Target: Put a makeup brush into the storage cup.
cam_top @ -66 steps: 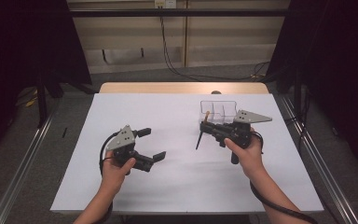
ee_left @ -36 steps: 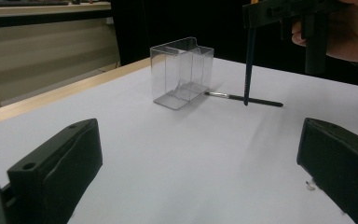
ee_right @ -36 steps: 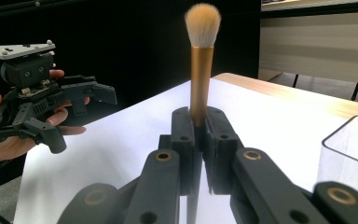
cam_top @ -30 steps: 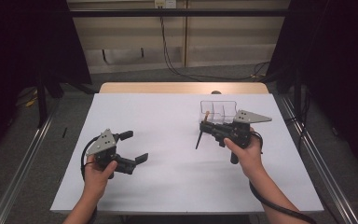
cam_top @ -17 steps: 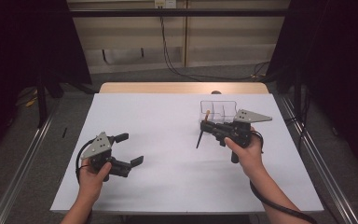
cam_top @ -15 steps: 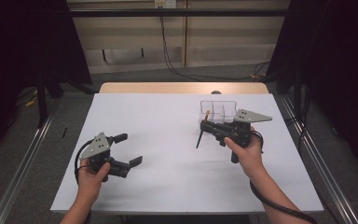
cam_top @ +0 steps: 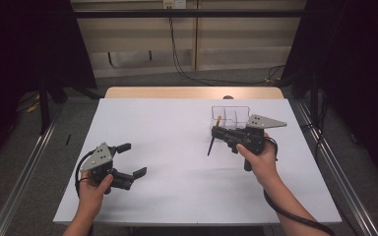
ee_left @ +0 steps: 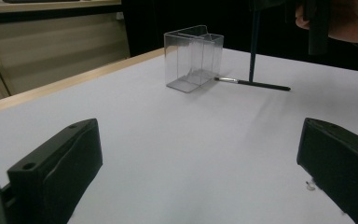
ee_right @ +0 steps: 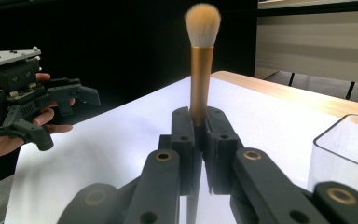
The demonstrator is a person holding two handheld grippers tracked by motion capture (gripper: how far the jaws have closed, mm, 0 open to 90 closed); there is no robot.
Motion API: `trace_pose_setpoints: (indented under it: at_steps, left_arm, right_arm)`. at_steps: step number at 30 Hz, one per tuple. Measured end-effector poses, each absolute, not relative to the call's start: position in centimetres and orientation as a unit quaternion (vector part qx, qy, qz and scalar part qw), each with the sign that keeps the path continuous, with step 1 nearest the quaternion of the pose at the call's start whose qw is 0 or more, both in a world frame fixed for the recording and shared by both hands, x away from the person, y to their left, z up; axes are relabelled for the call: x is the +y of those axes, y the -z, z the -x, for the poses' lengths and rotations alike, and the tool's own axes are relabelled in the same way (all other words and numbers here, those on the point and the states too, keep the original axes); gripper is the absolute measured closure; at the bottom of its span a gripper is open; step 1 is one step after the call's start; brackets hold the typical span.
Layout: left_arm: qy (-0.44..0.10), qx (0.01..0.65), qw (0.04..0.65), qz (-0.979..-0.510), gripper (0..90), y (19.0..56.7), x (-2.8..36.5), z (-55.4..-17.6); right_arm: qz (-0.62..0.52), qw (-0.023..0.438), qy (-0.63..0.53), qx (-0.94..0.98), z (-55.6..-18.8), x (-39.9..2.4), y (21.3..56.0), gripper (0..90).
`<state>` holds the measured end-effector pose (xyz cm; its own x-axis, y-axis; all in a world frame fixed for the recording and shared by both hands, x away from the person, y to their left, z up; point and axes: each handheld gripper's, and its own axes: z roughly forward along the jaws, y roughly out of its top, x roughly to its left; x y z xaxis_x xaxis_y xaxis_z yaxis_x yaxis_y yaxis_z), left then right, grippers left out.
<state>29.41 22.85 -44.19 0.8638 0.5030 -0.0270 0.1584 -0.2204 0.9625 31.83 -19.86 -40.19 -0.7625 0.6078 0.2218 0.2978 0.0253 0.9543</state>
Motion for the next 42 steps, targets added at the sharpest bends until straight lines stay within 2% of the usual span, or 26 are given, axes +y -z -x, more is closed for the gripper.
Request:
trace_pose_setpoints:
  at_steps: [42]
  left_arm:
    - [-0.149,0.227,0.581,-0.767,0.0,44.3,24.6,-28.9]
  right_arm:
    - [-0.322,0.136,-0.613,0.708,-33.7,-19.6,39.0,83.8]
